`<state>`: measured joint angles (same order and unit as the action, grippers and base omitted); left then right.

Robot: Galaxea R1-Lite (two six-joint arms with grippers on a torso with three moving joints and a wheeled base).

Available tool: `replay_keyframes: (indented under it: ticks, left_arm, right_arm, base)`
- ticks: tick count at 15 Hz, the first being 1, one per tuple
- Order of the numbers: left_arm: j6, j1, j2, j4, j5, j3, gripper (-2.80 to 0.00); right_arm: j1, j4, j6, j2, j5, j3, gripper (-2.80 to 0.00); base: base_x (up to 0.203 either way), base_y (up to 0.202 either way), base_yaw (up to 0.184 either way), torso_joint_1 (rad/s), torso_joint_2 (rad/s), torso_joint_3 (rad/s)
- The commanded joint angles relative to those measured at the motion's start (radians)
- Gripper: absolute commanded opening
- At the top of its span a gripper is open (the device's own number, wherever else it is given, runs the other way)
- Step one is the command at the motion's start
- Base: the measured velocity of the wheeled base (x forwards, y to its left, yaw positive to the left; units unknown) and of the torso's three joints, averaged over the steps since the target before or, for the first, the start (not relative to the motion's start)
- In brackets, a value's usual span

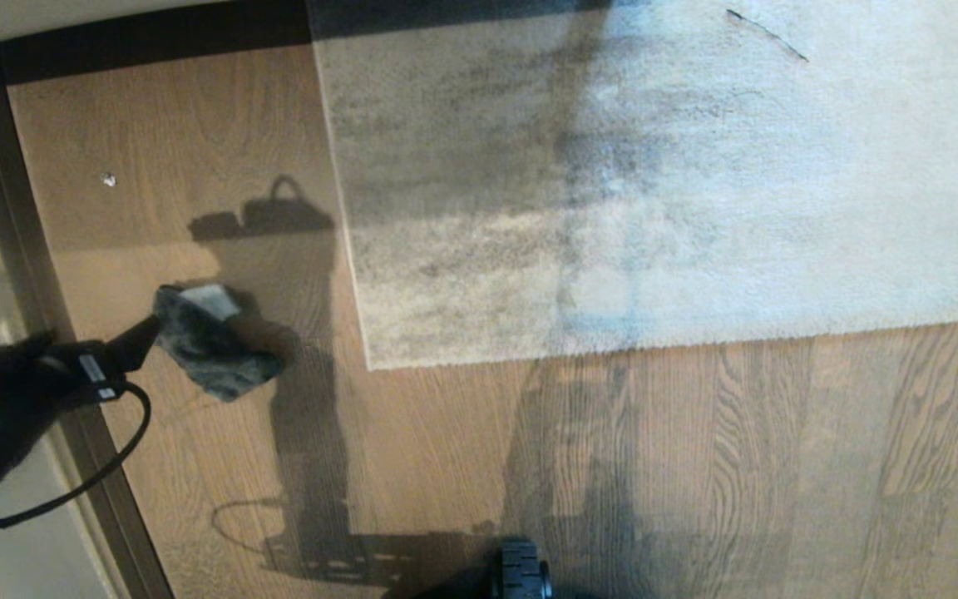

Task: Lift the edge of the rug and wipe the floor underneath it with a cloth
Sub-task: Pick up the rag

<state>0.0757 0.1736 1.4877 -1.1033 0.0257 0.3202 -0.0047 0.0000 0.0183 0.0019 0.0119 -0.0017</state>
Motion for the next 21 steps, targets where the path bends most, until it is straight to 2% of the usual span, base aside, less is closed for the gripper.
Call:
replay_keyframes:
  ticks: [1, 5, 7, 15, 19, 21]
  left_arm:
    - [0.001, 0.0, 0.168, -0.146, 0.0, -0.002, 0.0]
    - [0.002, 0.005, 0.354, -0.372, 0.0, -0.003, 0.0]
    - [0.002, 0.011, 0.424, -0.451, -0.001, -0.005, 0.0]
    - [-0.001, 0.032, 0.537, -0.467, -0.004, -0.025, 0.0]
    - [0.001, 0.014, 0.566, -0.467, -0.006, -0.007, 0.0]
    - [0.002, 0.007, 0.561, -0.467, -0.043, 0.01, 0.0]
  right_arm:
    - [0.0, 0.0, 0.0, 0.0, 0.0, 0.0, -2.8]
    - [0.0, 0.0, 0.0, 0.0, 0.0, 0.0, -2.8]
    - [0.0, 0.0, 0.0, 0.0, 0.0, 0.0, -2.8]
    - [0.0, 0.0, 0.0, 0.0, 0.0, 0.0, -2.8]
    - [0.0, 0.0, 0.0, 0.0, 0.0, 0.0, -2.8]
    - [0.0, 0.0, 0.0, 0.0, 0.0, 0.0, -2.8]
  base:
    - [0.0, 0.0, 0.0, 0.0, 0.0, 0.0]
    - [0.0, 0.0, 0.0, 0.0, 0.0, 0.0]
    - [0.0, 0.0, 0.0, 0.0, 0.0, 0.0]
    - [0.0, 0.0, 0.0, 0.0, 0.0, 0.0]
    - [0.0, 0.0, 0.0, 0.0, 0.0, 0.0]
    - [0.0, 0.0, 0.0, 0.0, 0.0, 0.0]
